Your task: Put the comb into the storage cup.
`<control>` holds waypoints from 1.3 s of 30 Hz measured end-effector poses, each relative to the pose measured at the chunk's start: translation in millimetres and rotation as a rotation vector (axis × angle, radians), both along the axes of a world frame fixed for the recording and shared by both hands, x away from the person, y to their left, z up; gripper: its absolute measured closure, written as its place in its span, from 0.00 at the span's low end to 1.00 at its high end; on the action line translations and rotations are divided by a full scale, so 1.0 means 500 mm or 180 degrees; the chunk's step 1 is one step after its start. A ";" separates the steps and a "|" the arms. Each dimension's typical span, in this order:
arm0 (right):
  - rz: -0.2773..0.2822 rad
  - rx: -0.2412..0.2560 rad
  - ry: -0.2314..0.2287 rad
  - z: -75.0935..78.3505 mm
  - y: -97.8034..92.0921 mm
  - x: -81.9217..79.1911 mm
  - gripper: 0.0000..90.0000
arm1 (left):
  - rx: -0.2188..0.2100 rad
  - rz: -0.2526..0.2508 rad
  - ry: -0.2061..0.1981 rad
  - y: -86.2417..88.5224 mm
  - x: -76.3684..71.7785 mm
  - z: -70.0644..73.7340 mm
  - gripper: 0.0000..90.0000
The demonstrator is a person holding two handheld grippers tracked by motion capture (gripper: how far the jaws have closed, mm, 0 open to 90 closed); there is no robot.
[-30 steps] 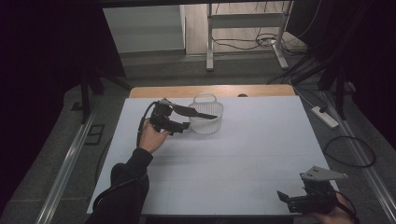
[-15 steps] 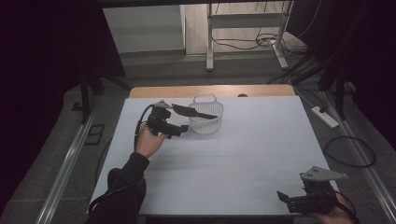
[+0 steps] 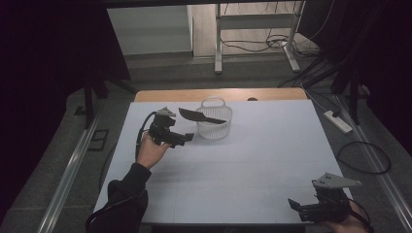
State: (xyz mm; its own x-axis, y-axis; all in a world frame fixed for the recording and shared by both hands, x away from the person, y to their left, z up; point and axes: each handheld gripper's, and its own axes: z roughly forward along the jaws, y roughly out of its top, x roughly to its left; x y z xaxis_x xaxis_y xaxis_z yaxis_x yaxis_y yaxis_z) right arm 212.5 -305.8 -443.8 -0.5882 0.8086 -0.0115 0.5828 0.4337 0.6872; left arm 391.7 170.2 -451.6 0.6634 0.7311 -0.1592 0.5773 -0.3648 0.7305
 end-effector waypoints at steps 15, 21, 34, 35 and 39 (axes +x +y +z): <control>0.0006 0.0005 -0.0002 0.000 0.000 0.000 0.00 | 0.0006 -0.0043 -0.0026 0.004 -0.039 0.004 0.00; 0.0015 0.0009 -0.0007 0.000 0.000 0.000 0.00 | -0.0022 -0.0054 -0.0050 0.008 -0.057 0.010 0.00; 0.0032 0.0012 -0.0023 0.001 0.000 -0.002 0.00 | 0.0078 -0.0083 -0.0111 0.012 -0.097 0.011 0.00; 0.0034 0.0011 -0.0026 0.001 0.000 -0.002 0.00 | 0.0084 -0.0081 -0.0112 0.012 -0.099 0.010 0.00; 0.0036 0.0012 -0.0034 0.001 0.000 -0.002 0.00 | 0.0093 -0.0082 -0.0112 0.018 -0.110 0.007 0.00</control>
